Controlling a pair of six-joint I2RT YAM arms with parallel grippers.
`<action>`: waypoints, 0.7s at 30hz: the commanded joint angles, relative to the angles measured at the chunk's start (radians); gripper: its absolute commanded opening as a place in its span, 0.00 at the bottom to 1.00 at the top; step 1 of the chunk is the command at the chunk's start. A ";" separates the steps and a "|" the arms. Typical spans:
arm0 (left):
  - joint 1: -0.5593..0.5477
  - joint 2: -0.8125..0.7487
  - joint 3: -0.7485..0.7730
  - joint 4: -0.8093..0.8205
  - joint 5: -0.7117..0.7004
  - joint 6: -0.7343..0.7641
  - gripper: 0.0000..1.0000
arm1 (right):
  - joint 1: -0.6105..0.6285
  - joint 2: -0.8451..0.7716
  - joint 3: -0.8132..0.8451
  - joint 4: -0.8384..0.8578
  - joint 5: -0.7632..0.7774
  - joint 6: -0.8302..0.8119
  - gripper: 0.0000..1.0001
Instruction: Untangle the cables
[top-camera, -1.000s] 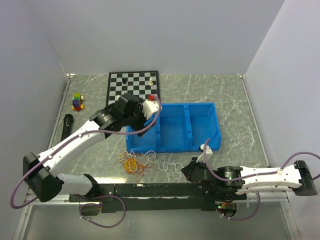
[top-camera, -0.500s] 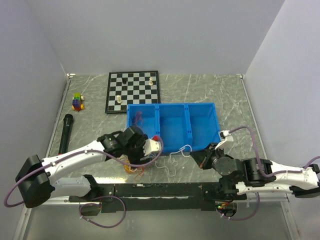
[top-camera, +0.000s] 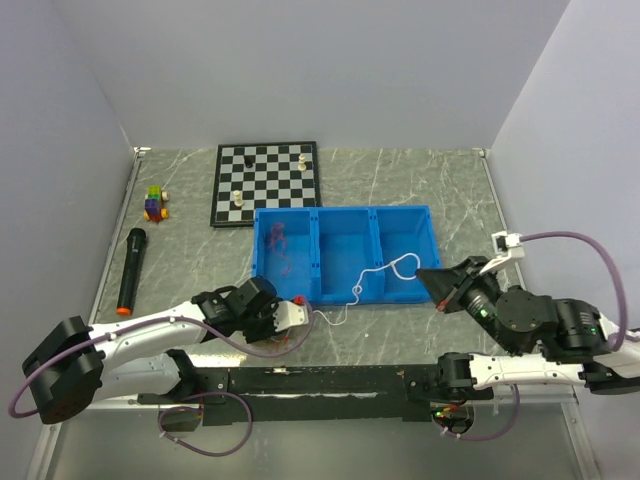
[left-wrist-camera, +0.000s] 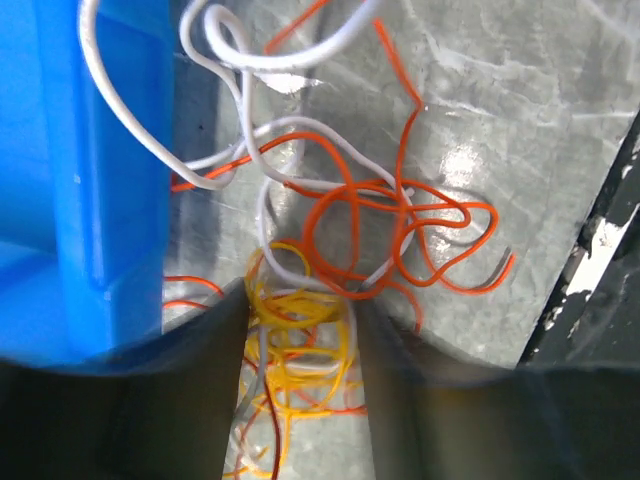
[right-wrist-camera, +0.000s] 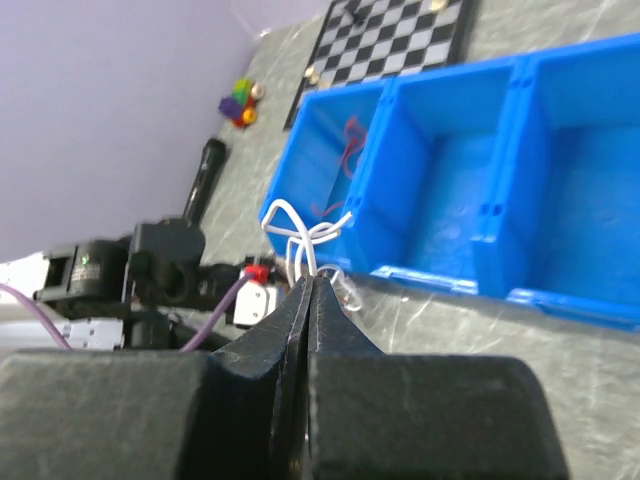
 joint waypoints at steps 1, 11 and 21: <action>-0.002 -0.030 -0.020 0.021 -0.022 0.053 0.25 | 0.005 -0.004 0.068 -0.191 0.083 0.032 0.00; 0.002 -0.068 0.086 -0.133 0.010 0.056 0.06 | 0.005 0.172 -0.249 -0.216 -0.194 0.310 0.00; 0.002 -0.048 0.135 -0.156 0.024 0.065 0.07 | 0.004 0.343 -0.394 0.227 -0.323 0.069 0.77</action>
